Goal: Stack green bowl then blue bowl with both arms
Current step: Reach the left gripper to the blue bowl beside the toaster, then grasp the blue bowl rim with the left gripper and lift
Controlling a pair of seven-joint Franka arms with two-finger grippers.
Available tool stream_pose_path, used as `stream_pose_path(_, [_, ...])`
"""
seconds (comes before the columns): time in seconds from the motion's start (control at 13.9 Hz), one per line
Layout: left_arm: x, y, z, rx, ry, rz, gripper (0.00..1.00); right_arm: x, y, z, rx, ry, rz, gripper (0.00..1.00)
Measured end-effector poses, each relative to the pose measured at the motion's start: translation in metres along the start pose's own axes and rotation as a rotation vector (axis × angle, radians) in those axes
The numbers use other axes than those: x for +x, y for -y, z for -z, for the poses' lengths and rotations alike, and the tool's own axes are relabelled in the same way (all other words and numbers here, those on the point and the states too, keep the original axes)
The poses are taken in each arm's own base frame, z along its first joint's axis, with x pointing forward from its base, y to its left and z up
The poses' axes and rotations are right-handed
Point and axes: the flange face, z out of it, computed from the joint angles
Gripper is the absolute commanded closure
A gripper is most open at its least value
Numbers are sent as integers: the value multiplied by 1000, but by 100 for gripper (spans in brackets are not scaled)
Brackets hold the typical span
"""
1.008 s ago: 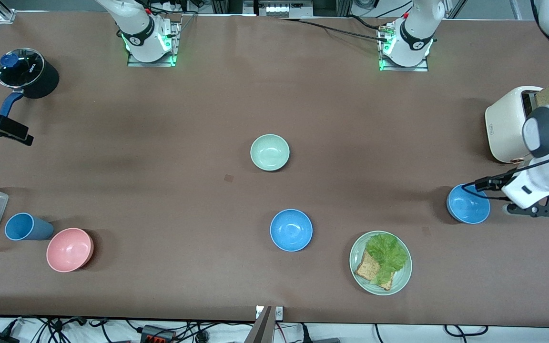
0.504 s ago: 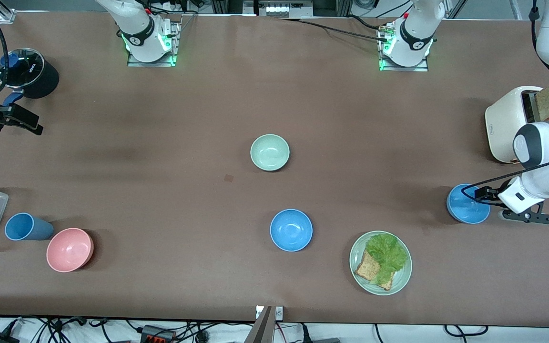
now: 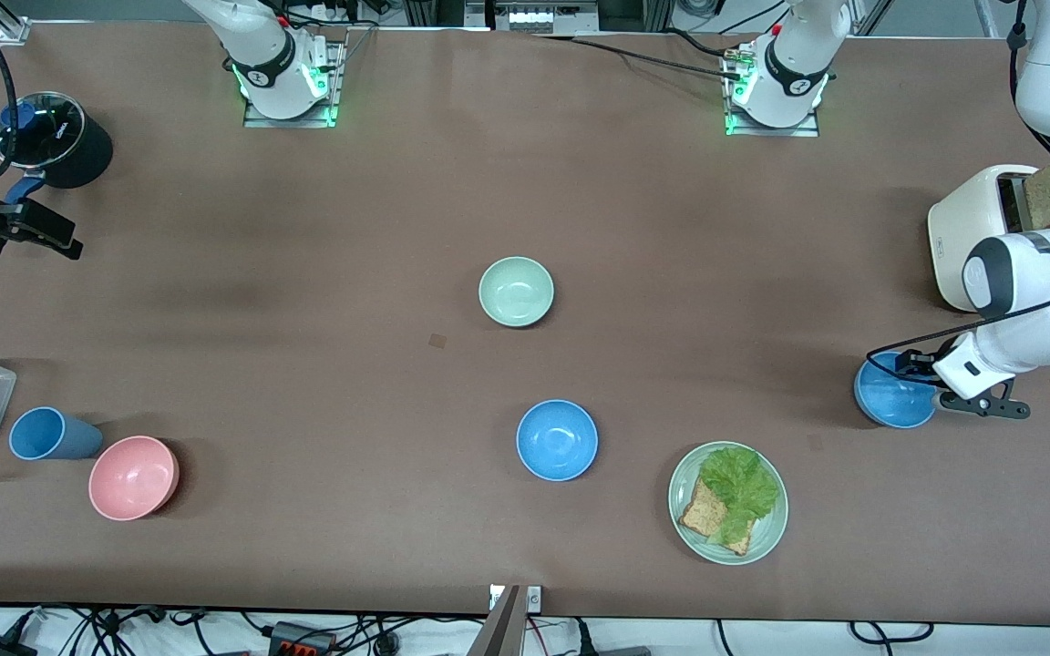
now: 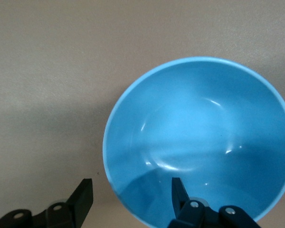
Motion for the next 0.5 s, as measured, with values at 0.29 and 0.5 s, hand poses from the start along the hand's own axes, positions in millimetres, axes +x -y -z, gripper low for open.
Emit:
stream_pose_path(0.29, [0,-1,0,-2,-1,-1,97,-1,1,2,0,-4,3,0])
stream_pose_path(0.5, [3,-6,4,-5,-8,-8,99,-2,1,4,0,-7,2,0])
